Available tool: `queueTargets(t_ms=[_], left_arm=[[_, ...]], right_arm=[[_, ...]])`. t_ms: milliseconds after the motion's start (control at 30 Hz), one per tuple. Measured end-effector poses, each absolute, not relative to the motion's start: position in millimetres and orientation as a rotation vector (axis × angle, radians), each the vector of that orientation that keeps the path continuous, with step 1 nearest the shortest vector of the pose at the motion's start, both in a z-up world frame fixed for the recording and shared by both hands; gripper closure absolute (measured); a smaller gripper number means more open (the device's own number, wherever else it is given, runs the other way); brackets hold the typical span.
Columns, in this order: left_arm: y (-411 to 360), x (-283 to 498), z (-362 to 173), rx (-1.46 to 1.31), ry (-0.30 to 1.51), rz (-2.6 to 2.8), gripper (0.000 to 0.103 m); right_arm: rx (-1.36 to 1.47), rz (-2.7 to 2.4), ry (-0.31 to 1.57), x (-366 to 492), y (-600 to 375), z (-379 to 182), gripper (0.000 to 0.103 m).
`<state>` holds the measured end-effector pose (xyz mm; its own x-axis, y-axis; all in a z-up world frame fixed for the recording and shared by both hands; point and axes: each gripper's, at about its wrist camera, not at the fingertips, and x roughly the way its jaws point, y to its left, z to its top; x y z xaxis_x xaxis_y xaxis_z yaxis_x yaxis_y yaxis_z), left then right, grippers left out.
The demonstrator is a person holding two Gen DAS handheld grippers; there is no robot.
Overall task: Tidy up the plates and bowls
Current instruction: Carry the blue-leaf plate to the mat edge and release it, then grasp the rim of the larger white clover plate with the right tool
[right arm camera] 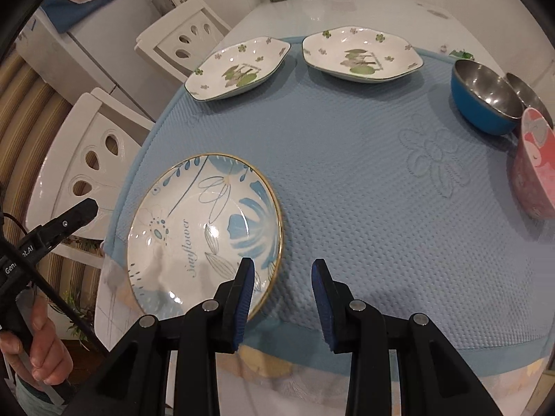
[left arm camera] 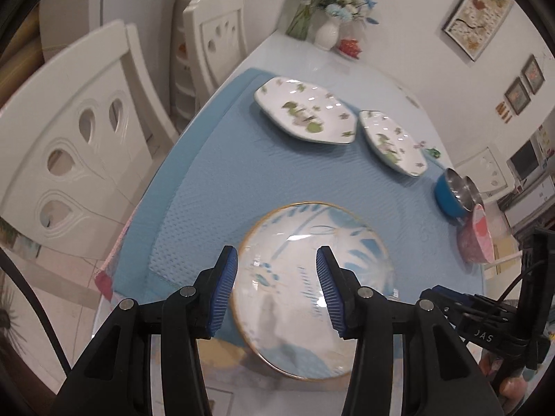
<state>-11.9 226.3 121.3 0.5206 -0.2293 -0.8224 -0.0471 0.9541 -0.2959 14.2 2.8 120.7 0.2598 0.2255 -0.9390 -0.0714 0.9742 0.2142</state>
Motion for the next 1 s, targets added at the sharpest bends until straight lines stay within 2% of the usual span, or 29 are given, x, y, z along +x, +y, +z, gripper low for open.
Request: queueTargets(t_ms=[267,467,600,667,733,1000], left_arm=[[202.4,-26.9,161.7,-0.269,0.929,-0.128,0.058],[208.1,-6.8,175.9,-0.258,0.896,-0.160,0.058],[225.3,22.9,183.9,-0.248,0.882,-0.158,0.040],[235.0,40.8,186.9,-0.229,0.872,-0.156,0.039],[246.6,60.7,187.1,-0.218,0.870,-0.167,0.039],[279.9,149.0,154.0,-0.281,0.931,-0.203,0.039]], right_arm=[[0.126,0.224,1.241,2.0,-11.5,139.5,0.070],[0.149,0.220,1.179,25.0,-5.1,162.2,0.070],[0.165,0.203,1.142,58.0,7.6,169.2,0.070],[0.222,0.209,1.139,81.7,16.3,166.9,0.066],[0.276,0.191,1.129,104.4,22.3,162.1,0.049],[0.467,0.088,1.196,192.5,27.7,105.7,0.049]])
